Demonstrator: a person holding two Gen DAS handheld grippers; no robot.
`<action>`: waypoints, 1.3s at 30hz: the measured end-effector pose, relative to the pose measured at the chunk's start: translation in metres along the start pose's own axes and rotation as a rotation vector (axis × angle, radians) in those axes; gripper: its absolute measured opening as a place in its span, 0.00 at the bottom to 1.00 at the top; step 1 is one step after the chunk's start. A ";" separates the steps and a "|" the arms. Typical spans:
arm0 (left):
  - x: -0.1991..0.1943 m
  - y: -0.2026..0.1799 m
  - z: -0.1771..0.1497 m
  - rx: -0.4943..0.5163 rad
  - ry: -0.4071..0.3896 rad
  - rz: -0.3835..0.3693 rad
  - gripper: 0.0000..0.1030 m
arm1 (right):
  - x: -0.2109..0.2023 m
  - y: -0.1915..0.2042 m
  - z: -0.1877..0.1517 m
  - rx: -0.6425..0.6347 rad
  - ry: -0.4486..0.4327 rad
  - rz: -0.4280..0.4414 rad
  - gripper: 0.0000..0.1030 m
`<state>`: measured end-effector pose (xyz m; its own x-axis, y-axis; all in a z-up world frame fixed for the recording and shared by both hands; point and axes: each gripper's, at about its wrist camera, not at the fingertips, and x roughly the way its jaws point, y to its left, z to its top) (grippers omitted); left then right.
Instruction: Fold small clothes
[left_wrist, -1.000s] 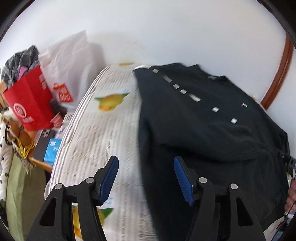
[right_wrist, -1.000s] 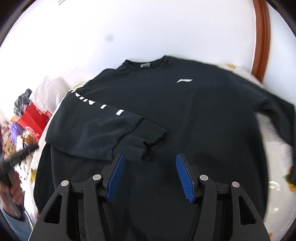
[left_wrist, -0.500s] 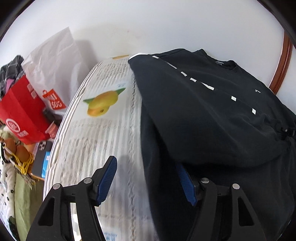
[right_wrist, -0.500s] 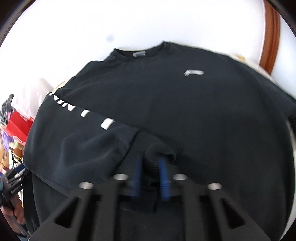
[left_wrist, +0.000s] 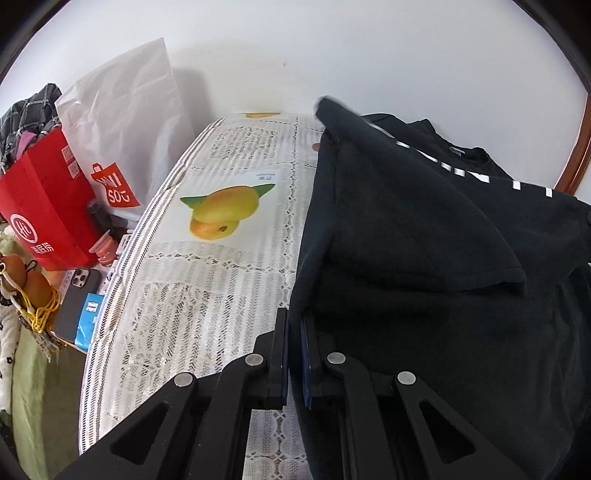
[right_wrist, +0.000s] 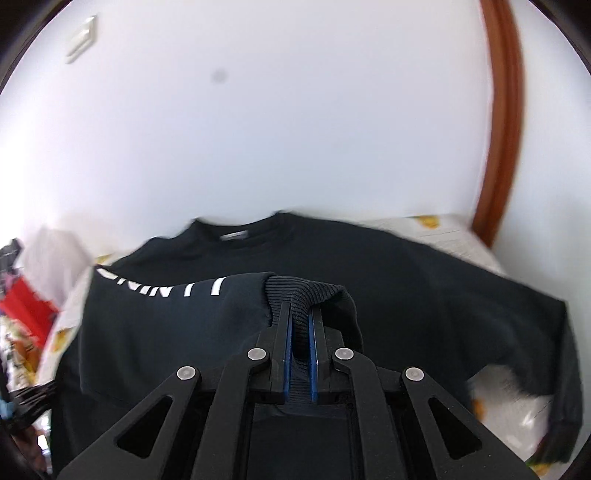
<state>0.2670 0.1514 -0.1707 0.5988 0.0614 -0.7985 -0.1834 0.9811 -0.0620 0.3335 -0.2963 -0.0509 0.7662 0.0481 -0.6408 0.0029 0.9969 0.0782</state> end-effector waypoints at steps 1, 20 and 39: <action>0.000 0.001 0.000 -0.005 0.002 -0.006 0.06 | 0.006 -0.008 0.002 0.007 0.005 -0.036 0.07; -0.008 -0.007 -0.006 0.029 0.036 0.020 0.15 | 0.061 -0.078 -0.056 0.122 0.220 -0.224 0.17; -0.071 -0.011 -0.092 0.018 0.084 -0.082 0.51 | -0.122 -0.160 -0.164 0.047 0.065 -0.305 0.65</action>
<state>0.1551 0.1192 -0.1679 0.5440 -0.0339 -0.8384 -0.1216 0.9855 -0.1188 0.1344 -0.4512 -0.1105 0.6827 -0.2477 -0.6874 0.2575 0.9620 -0.0909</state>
